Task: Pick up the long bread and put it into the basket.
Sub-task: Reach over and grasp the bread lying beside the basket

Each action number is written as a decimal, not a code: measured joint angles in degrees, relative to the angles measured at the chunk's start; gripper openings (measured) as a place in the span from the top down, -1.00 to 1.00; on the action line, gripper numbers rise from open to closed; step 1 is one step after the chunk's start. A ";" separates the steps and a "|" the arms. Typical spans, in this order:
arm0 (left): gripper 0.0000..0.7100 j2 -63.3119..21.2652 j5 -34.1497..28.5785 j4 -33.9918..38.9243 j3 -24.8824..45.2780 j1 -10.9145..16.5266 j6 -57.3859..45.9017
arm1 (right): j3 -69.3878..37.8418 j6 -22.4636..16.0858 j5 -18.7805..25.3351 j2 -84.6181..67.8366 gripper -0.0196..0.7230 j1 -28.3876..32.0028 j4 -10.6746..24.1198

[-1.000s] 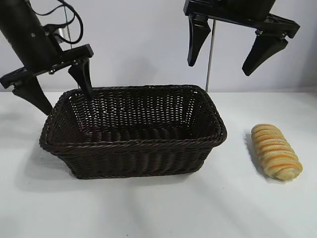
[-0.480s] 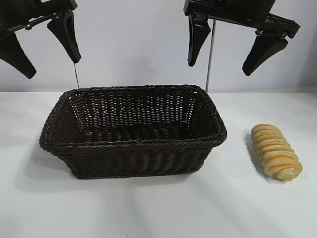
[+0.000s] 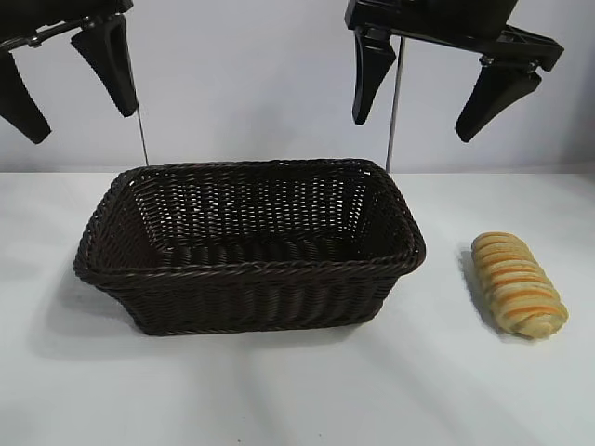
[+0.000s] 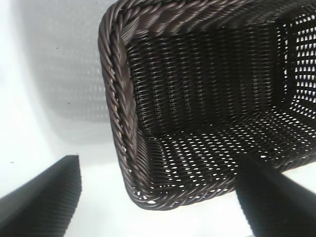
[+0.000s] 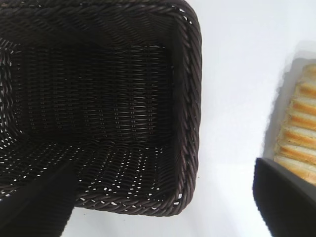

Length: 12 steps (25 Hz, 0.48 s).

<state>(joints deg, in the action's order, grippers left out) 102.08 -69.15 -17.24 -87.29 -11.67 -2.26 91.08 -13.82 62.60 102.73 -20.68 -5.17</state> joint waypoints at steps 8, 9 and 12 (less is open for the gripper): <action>-0.73 -1.17 3.04 -0.41 1.23 0.00 -7.21 | 0.00 0.00 0.00 0.00 -0.92 0.00 0.00; -0.73 -1.17 3.53 -0.43 1.23 0.00 -8.08 | 0.00 0.00 0.00 0.00 -0.92 0.00 0.00; -0.73 -1.17 4.36 -0.43 1.23 0.00 -8.82 | 0.00 0.00 0.00 0.00 -0.92 0.00 0.00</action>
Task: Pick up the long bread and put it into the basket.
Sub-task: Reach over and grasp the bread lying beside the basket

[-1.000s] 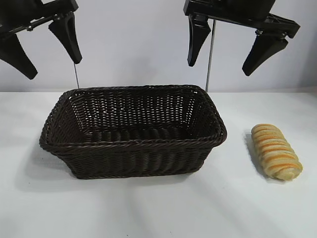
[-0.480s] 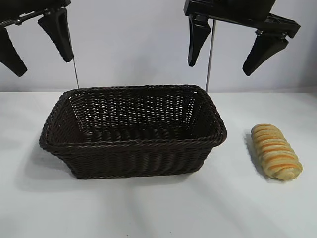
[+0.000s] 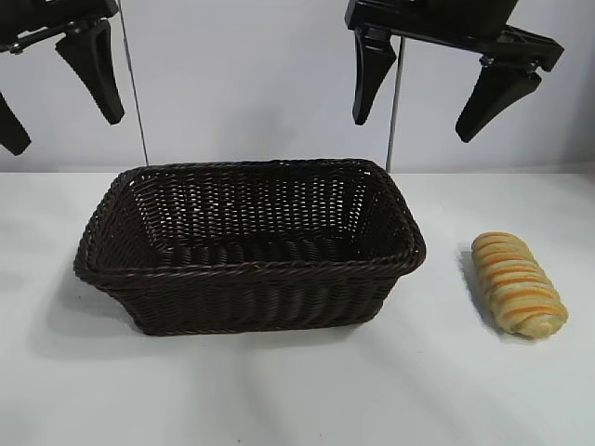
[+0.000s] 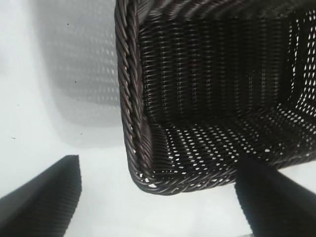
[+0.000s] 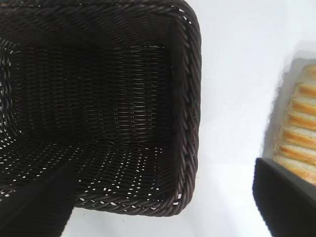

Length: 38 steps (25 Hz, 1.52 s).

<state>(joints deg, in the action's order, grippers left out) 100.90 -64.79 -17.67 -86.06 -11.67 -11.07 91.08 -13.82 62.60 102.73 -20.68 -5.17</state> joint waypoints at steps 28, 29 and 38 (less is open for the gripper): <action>-0.73 0.00 7.80 -0.20 0.00 0.00 -13.71 | 0.00 0.00 0.00 0.00 -0.92 0.00 0.00; -0.73 0.00 7.80 -0.20 0.00 0.00 -13.71 | 0.00 0.00 0.00 0.00 -0.92 0.00 0.00; -0.73 0.00 7.56 -0.20 0.00 0.00 -13.71 | 0.00 0.00 0.00 0.00 -0.92 0.00 0.00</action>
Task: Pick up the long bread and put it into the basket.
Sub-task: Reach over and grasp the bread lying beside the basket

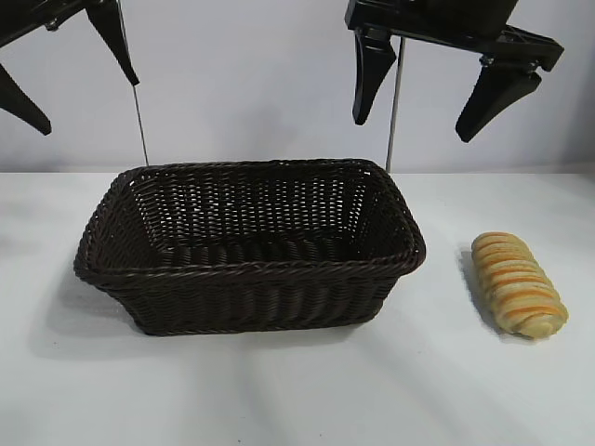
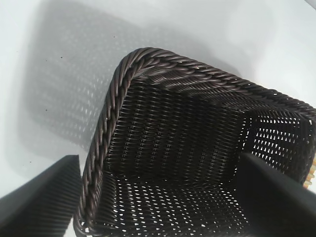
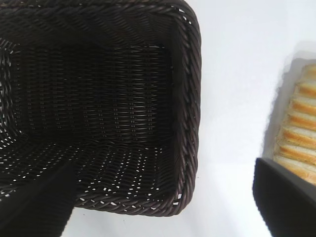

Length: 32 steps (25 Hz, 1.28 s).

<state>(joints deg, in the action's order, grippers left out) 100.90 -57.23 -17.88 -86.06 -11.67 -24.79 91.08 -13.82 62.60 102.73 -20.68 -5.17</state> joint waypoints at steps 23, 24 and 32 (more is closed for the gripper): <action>-0.73 -0.02 -0.81 2.54 6.24 -4.54 -0.18 | 0.00 0.00 0.44 0.00 -0.92 0.00 0.00; -0.73 -0.02 -0.81 2.54 6.24 -4.54 -0.18 | 0.00 0.00 0.44 0.00 -0.92 0.00 0.00; -0.73 -0.02 -1.04 2.54 6.29 -4.54 0.85 | 0.00 0.00 2.01 0.00 -0.92 0.00 0.06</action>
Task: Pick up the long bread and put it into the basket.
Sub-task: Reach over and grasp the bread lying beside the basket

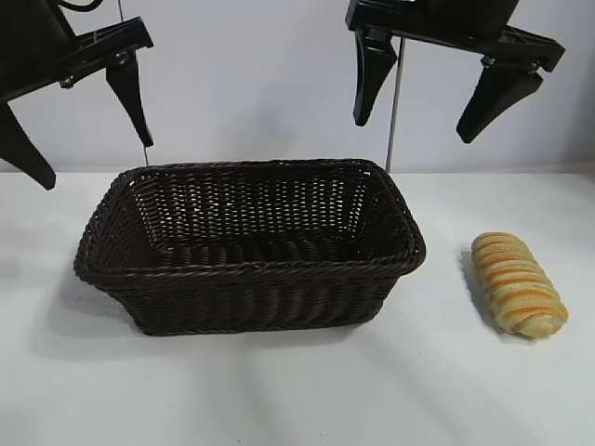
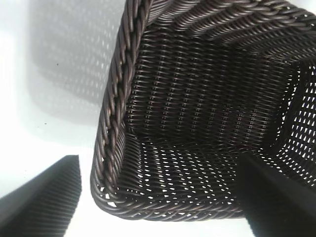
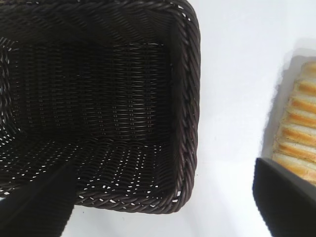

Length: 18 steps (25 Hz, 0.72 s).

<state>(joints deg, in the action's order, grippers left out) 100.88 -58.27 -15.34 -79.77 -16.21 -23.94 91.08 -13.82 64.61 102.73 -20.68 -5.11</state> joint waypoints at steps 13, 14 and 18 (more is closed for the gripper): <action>-0.73 0.00 -0.06 0.00 0.00 0.00 1.75 | 0.00 -1.29 4.12 0.00 -0.92 3.93 5.81; -0.73 0.00 -0.06 0.00 0.00 0.00 1.75 | 0.00 -1.29 4.55 0.00 -0.92 4.83 5.94; -0.73 0.00 -0.06 0.01 0.00 0.00 1.75 | 0.00 -0.06 4.88 0.00 -0.92 8.33 6.30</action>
<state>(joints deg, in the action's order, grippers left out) 100.88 -58.33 -15.32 -79.77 -16.21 -22.18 91.08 -13.88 69.49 102.73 -12.35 1.19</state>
